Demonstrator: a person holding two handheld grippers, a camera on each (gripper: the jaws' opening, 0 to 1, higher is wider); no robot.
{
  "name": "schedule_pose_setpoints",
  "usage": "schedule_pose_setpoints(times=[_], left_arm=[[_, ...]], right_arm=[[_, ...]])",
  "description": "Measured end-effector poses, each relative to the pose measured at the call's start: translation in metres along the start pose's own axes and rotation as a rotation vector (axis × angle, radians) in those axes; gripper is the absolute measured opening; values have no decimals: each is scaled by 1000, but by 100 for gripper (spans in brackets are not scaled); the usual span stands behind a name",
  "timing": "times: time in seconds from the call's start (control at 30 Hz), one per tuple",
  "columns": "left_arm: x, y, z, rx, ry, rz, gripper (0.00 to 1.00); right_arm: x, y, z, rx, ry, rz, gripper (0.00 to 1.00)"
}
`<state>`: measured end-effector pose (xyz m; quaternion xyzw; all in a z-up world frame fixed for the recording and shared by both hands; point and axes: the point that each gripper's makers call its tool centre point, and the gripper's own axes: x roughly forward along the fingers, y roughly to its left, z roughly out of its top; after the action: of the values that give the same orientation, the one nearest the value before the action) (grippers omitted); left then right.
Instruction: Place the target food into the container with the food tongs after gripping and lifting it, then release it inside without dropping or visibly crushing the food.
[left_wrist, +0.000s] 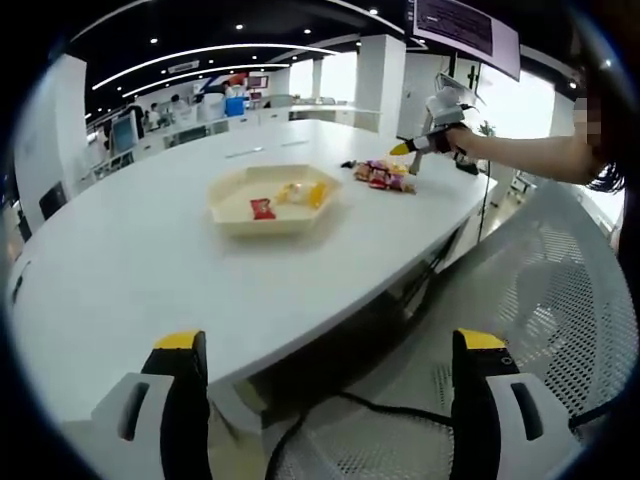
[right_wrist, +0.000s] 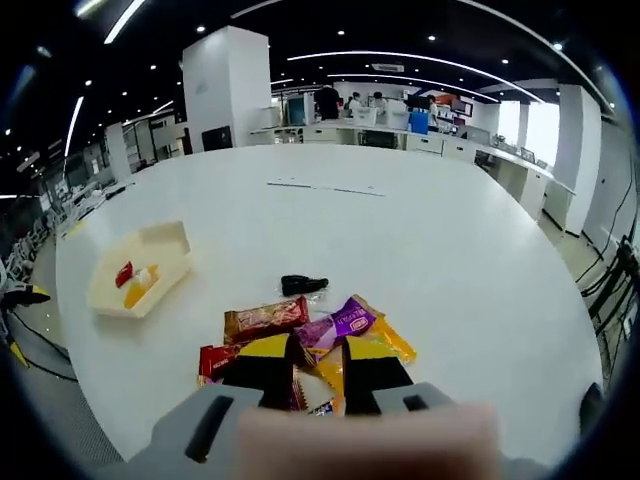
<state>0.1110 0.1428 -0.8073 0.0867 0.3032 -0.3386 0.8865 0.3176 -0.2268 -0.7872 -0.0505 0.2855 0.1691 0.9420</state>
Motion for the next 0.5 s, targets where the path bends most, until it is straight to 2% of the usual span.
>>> schedule_pose_setpoints(times=[0.2, 0.5], left_arm=[[0, 0, 0, 1, -1, 0, 99], [-1, 0, 1, 2, -10, 2, 98]], right_arm=[[-7, 5, 16, -22, -11, 2, 18], [-21, 10, 51, -54, -58, -1, 18]])
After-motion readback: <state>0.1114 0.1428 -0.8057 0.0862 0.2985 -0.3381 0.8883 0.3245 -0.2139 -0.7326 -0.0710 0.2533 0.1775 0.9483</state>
